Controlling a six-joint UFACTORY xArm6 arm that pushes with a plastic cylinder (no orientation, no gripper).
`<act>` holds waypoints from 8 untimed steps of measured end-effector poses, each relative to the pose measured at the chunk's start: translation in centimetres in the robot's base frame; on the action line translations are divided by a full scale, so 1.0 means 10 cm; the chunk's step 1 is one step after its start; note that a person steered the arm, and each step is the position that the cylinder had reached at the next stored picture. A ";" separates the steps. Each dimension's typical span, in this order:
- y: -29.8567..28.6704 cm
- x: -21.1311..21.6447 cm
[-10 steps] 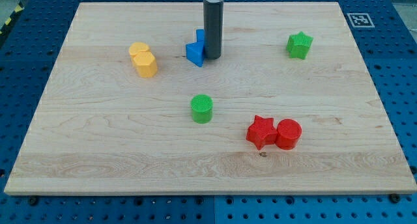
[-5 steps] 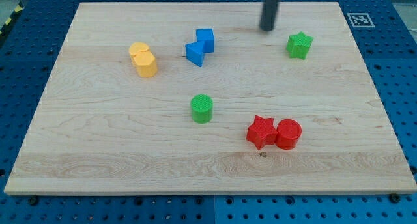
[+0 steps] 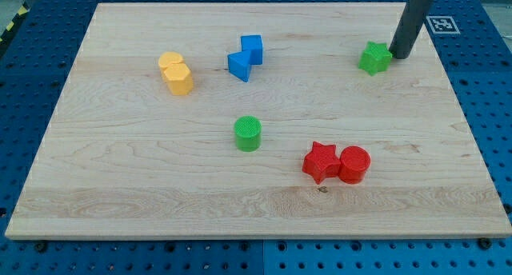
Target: Move the green star to the center
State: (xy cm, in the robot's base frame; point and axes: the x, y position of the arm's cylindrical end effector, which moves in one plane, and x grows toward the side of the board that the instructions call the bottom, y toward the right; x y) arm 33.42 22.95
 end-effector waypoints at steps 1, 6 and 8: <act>-0.16 0.00; -0.93 0.19; -1.44 0.48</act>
